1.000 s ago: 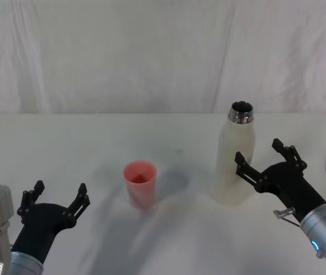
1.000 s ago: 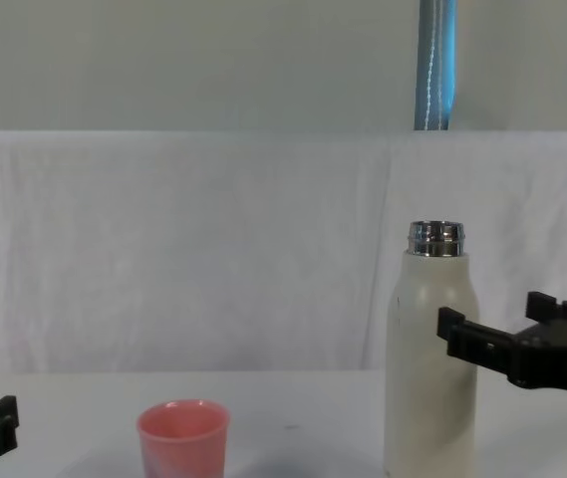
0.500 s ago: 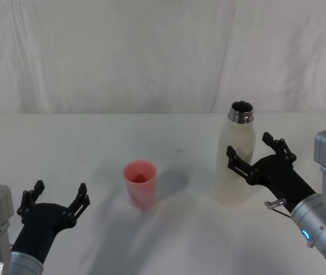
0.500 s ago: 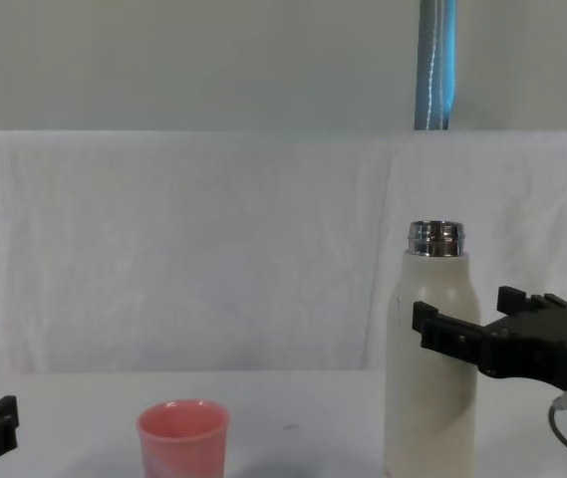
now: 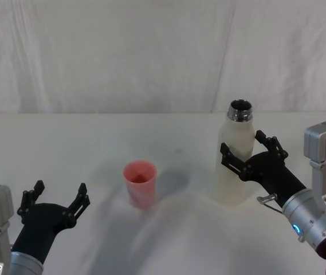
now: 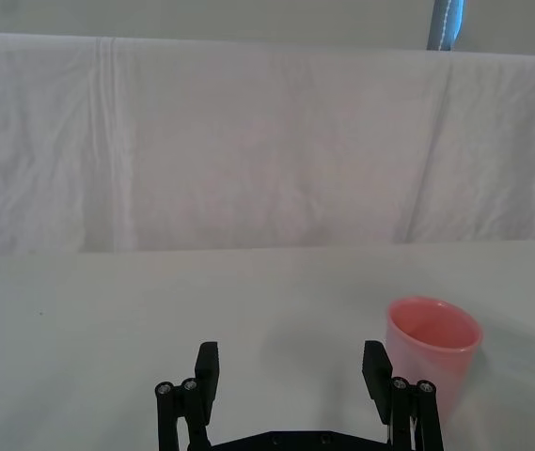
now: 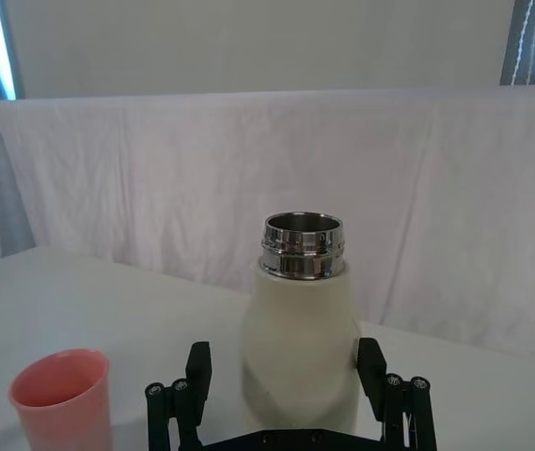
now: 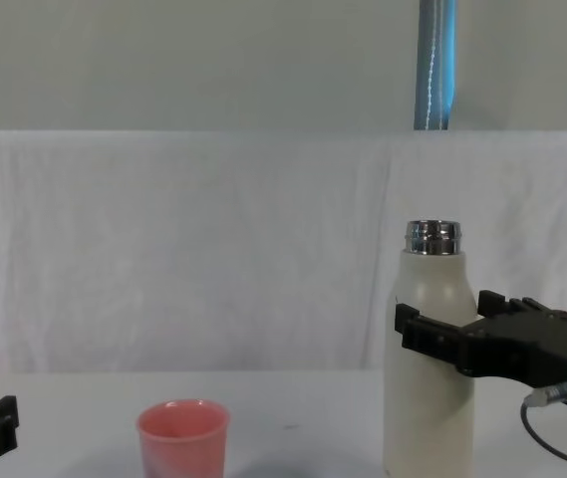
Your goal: Grasp the thermos with one hand and pour water into the cup lid.
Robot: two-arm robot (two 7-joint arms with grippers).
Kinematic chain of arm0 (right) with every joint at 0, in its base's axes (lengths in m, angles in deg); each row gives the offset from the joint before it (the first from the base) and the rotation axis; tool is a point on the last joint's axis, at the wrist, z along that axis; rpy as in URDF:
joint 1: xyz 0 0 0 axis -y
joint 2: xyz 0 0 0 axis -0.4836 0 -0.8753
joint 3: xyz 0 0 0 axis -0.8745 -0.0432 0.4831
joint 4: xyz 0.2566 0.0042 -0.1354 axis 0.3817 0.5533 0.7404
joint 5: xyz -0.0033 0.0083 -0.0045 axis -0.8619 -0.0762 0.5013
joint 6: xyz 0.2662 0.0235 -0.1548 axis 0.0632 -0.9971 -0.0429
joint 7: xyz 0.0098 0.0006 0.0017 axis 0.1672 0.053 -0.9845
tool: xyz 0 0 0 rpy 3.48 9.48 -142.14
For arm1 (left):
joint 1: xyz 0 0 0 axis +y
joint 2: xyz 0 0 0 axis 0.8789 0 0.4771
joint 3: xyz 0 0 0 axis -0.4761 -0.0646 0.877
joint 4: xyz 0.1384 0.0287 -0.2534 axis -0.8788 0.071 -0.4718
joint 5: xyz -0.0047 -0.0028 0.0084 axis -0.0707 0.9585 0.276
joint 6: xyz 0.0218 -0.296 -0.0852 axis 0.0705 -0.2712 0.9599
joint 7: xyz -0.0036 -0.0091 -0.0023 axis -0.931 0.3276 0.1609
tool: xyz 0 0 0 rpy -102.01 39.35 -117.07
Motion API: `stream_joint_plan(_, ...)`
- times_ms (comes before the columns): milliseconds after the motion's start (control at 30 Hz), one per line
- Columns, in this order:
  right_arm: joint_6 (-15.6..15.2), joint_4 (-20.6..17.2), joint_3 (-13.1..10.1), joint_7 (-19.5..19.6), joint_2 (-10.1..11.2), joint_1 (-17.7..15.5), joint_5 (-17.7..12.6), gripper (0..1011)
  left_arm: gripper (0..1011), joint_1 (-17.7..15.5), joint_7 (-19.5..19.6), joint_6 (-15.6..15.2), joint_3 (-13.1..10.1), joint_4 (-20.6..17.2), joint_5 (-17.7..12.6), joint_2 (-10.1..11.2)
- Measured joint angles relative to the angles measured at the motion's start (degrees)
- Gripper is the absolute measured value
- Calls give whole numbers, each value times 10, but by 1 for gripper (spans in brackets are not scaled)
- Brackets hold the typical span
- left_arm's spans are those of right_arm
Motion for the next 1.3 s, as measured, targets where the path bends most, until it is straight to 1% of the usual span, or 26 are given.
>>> stream_joint_plan(400, 5, 20, 2, 12, -12, 10, 3, 1001, 1001, 0, 0, 0, 0, 0, 0, 0)
stream_joint_plan(700, 3, 32, 4, 13, -14, 13, 5, 1001, 1001, 0, 0, 0, 0, 0, 0, 0)
stream_joint_plan(933, 1, 46, 5, 12, -15, 21, 8, 1001, 1001, 0, 0, 0, 0, 0, 0, 0)
stream_joint_plan(1300, 4, 75, 7, 16, -25, 38, 17, 1001, 1001, 0, 0, 0, 0, 0, 0, 0)
